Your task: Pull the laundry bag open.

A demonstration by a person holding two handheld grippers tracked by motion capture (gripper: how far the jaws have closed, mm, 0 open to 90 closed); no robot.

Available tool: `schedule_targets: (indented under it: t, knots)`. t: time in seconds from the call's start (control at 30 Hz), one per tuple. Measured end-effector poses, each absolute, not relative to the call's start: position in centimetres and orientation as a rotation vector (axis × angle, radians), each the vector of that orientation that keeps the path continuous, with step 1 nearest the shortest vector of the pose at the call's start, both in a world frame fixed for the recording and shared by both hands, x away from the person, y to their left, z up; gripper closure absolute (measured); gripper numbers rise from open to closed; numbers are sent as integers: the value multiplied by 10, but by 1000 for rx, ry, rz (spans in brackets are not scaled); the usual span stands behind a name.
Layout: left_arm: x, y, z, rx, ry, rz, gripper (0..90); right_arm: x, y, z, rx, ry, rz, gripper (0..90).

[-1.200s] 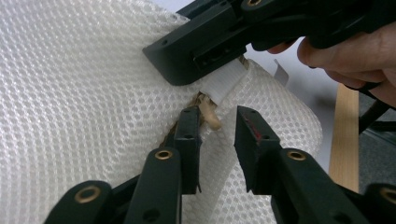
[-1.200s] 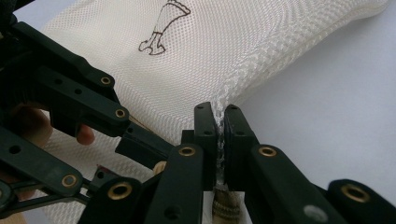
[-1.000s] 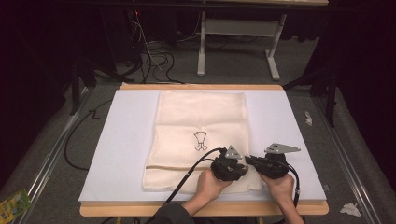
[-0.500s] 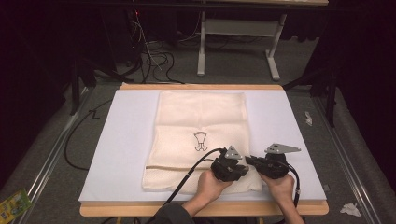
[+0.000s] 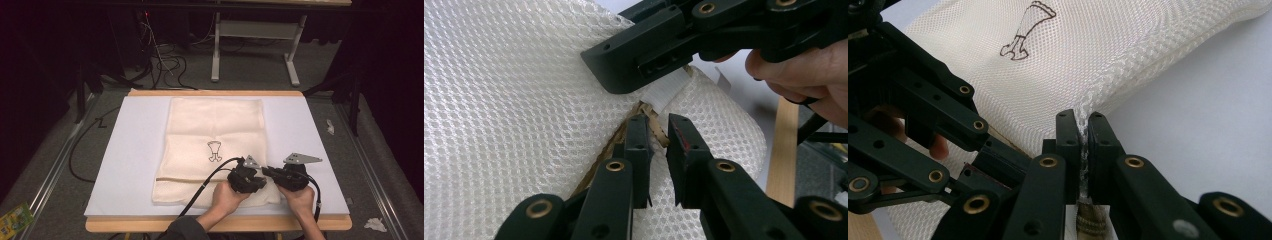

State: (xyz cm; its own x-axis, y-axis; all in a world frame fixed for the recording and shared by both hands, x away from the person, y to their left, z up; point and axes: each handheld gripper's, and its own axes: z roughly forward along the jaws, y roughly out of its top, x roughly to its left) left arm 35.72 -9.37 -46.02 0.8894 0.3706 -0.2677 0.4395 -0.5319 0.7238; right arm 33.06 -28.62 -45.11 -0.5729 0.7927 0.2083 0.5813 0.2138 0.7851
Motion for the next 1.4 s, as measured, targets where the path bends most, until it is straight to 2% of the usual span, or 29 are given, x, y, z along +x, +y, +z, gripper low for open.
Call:
schedule_targets:
  t: [0.2, 1.13, 1.27, 1.4]
  knots:
    - [356, -95, -463, 2188, 593, -84, 867, 330, -289, -451, 1305, 2245, 1283, 877]
    - [357, -80, -458, 2170, 581, -113, 871, 328, -290, -450, 1252, 2264, 1270, 881]
    - [351, -81, -456, 2196, 563, -63, 872, 329, -289, -452, 1256, 2258, 1302, 881]
    - [355, -79, -456, 2181, 584, -80, 872, 330, -287, -450, 1247, 2258, 1303, 883]
